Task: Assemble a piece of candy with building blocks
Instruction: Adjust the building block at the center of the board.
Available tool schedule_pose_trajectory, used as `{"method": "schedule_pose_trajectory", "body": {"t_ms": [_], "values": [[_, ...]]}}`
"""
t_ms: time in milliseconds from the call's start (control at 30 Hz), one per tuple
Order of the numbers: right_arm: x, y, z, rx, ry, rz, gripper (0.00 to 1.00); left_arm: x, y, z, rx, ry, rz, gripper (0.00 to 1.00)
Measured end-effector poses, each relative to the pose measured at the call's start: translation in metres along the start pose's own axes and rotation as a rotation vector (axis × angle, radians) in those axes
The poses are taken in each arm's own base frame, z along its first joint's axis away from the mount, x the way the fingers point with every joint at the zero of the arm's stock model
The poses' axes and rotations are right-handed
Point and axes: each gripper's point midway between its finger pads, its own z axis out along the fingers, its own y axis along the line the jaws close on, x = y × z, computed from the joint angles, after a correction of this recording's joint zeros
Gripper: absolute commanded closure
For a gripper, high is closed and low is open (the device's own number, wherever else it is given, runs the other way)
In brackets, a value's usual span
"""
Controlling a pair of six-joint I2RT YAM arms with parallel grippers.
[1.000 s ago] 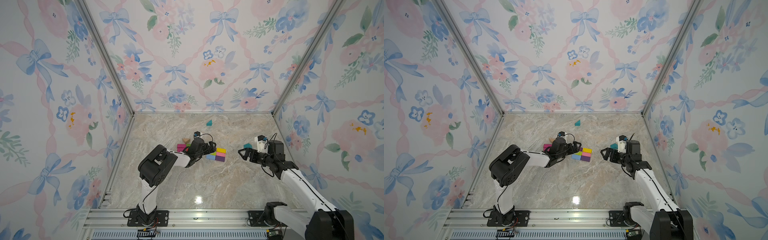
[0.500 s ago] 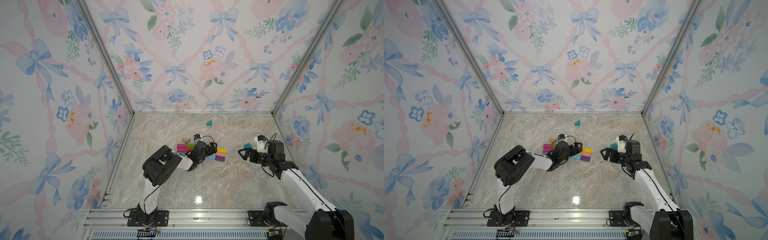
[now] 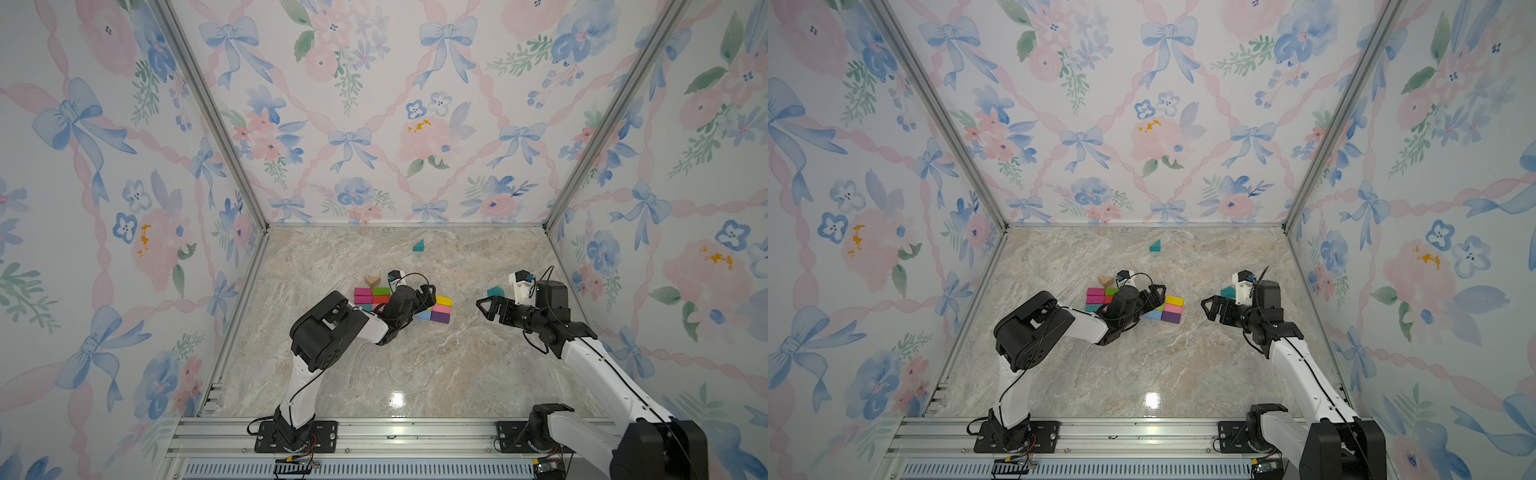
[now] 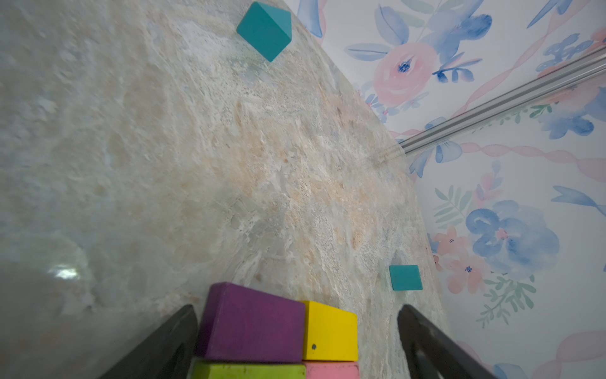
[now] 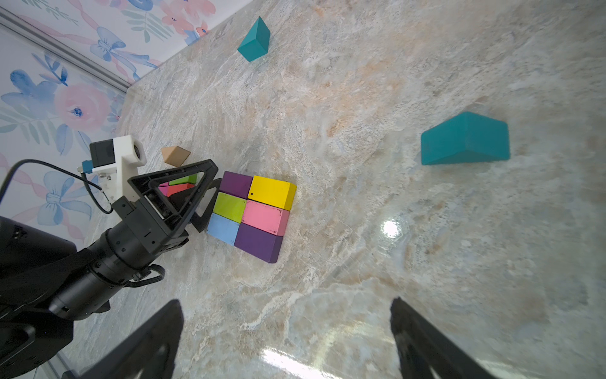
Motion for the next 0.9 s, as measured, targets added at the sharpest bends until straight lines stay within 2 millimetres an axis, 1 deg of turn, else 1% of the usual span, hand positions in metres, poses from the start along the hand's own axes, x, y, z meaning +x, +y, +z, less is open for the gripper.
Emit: {"method": "schedule_pose_trajectory", "body": {"t_ms": [900], "values": [[-0.0022, -0.0044, -0.0014, 0.01, -0.008, -0.012, 0.01, -0.0013, -0.0012, 0.0015, 0.011, -0.019, -0.031, 0.02]]}}
